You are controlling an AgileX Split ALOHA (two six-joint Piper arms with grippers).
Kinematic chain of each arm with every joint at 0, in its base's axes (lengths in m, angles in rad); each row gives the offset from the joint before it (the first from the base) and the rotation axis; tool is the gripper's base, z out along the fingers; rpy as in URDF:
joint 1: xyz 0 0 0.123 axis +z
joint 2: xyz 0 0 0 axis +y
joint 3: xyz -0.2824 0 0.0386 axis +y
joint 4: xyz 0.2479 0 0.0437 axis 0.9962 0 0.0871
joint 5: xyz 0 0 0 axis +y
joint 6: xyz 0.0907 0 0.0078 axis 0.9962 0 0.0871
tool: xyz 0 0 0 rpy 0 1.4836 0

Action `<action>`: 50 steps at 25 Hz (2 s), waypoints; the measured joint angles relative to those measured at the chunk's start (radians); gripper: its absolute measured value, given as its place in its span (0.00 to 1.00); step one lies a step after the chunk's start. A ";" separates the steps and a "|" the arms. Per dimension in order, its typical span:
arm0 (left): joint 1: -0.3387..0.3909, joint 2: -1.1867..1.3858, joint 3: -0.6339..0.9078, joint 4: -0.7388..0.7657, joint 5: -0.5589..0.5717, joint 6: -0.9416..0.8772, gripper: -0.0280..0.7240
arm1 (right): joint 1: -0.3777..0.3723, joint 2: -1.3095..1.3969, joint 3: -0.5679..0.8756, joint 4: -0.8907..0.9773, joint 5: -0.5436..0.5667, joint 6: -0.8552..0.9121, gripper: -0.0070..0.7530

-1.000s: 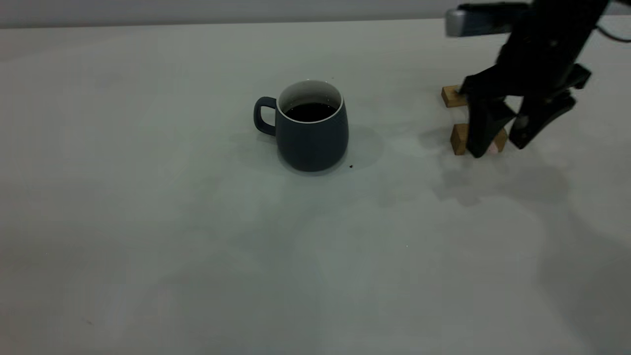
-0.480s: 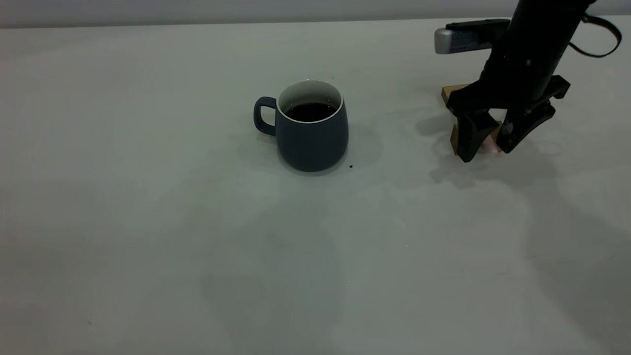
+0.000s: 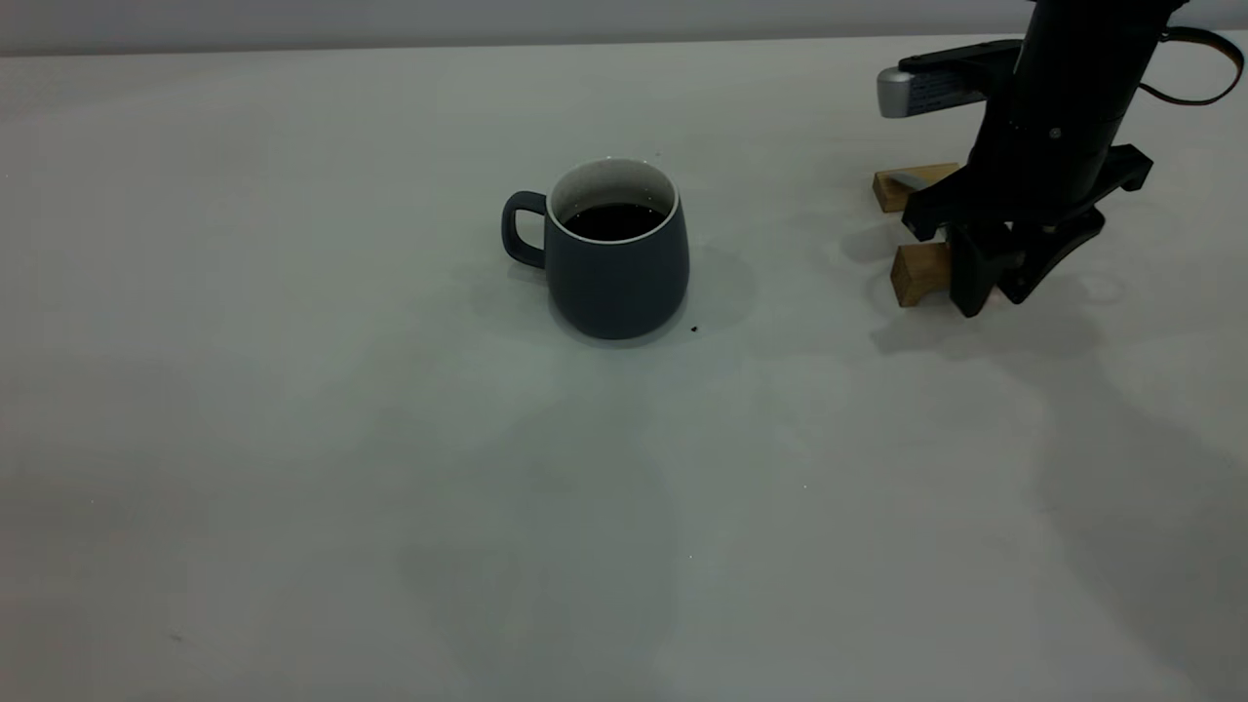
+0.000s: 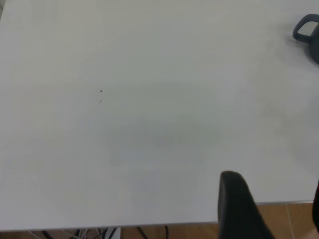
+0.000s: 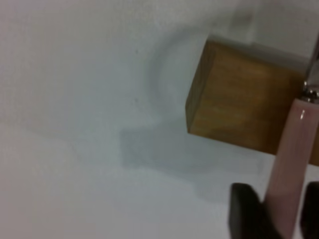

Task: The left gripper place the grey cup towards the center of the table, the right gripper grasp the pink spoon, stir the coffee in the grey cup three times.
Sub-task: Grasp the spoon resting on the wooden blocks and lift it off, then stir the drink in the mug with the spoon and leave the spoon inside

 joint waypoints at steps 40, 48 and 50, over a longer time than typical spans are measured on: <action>0.000 0.000 0.000 0.000 0.000 0.000 0.61 | 0.209 -0.208 -0.131 1.339 0.337 1.056 0.20; 0.000 0.000 0.000 0.000 0.000 0.000 0.61 | 0.157 -0.074 -0.131 1.435 0.328 0.986 0.20; 0.000 0.000 0.000 0.000 0.000 0.000 0.61 | 0.137 -0.044 -0.131 1.455 0.335 0.966 0.20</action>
